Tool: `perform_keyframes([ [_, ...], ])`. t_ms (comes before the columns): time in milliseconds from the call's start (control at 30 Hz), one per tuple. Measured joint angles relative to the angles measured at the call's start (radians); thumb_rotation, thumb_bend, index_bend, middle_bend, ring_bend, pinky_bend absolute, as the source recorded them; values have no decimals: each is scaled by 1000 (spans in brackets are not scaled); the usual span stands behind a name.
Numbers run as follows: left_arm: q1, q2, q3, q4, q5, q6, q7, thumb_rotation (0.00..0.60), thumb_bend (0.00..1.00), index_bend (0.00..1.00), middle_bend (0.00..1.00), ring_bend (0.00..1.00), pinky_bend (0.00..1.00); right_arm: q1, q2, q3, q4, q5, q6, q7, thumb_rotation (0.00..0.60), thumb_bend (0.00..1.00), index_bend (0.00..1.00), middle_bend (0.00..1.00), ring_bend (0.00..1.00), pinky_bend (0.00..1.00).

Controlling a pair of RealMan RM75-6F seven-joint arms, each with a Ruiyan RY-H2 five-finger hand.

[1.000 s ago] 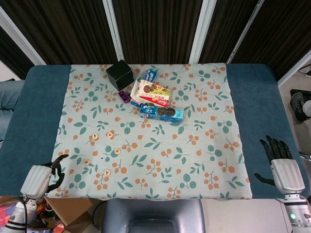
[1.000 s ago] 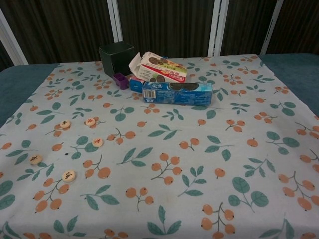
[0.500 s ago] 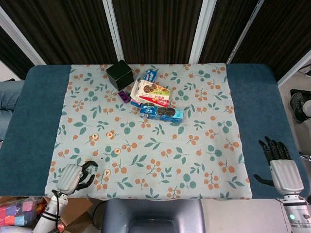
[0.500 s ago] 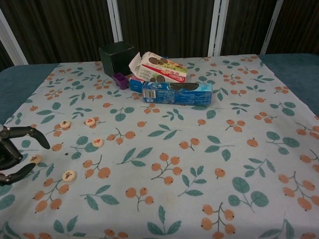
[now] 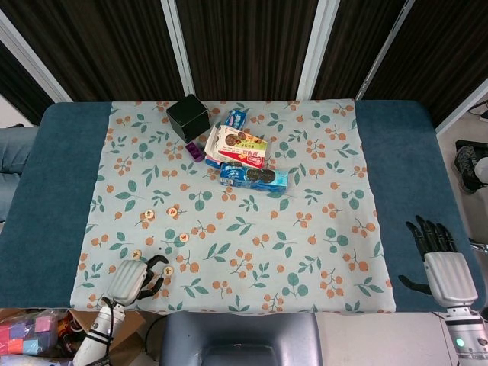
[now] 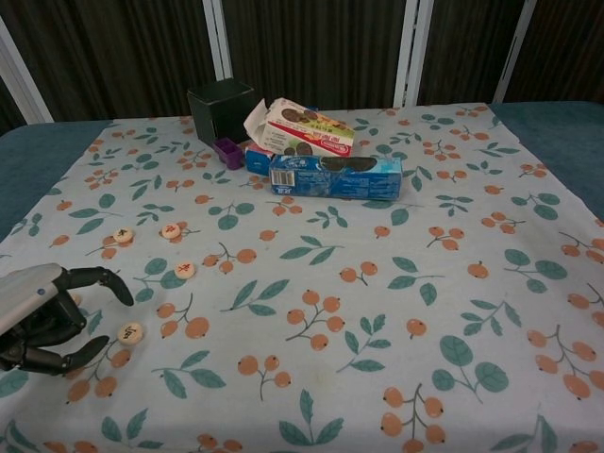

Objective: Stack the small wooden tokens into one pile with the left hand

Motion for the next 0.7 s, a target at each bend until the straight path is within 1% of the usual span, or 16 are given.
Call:
perform_keyframes([
  [233, -5, -20, 8, 30, -8, -11, -1, 600, 392, 346, 1000, 1000, 1000, 1, 9, -6, -4, -6, -7, 14, 600, 148, 0, 0, 0, 0],
  [500, -10, -46, 4, 73, -18, -10, 5, 600, 392, 347, 1000, 1000, 1000, 2, 13, -9, -7, -11, -10, 18, 600, 148, 0, 0, 0, 0],
  [700, -13, -54, 5, 84, -24, -15, 4, 600, 389, 400, 1000, 1000, 1000, 2, 13, -10, -6, -11, -12, 20, 600, 148, 0, 0, 0, 0],
])
